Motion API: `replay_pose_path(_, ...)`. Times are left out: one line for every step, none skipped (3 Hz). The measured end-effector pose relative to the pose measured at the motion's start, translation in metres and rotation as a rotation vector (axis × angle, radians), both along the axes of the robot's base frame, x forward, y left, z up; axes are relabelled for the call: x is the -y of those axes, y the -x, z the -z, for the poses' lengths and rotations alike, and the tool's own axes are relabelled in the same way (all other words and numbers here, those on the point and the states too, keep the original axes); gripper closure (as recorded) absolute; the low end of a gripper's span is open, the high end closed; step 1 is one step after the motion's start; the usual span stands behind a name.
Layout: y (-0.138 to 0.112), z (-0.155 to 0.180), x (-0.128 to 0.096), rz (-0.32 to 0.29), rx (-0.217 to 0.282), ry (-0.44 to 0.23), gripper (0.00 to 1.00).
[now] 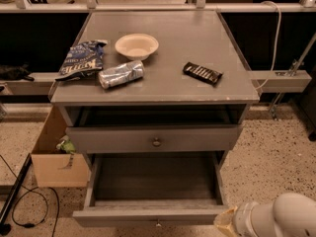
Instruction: Close middle drawer
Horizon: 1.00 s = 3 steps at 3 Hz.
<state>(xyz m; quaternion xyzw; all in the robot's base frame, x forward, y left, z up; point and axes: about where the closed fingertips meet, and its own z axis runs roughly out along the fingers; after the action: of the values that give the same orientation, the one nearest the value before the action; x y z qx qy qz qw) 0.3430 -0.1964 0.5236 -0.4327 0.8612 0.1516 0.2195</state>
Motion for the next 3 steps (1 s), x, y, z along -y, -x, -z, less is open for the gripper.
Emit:
replay_pose_path(0.01,0.019,-0.01,-0.033,-0.008,-0.009,1.0)
replay_pose_path(-0.002,0.057,-0.047,-0.072,-0.047,-0.051,1.0)
replay_pose_path(-0.002,0.057,-0.047,-0.072,-0.047,-0.051,1.0)
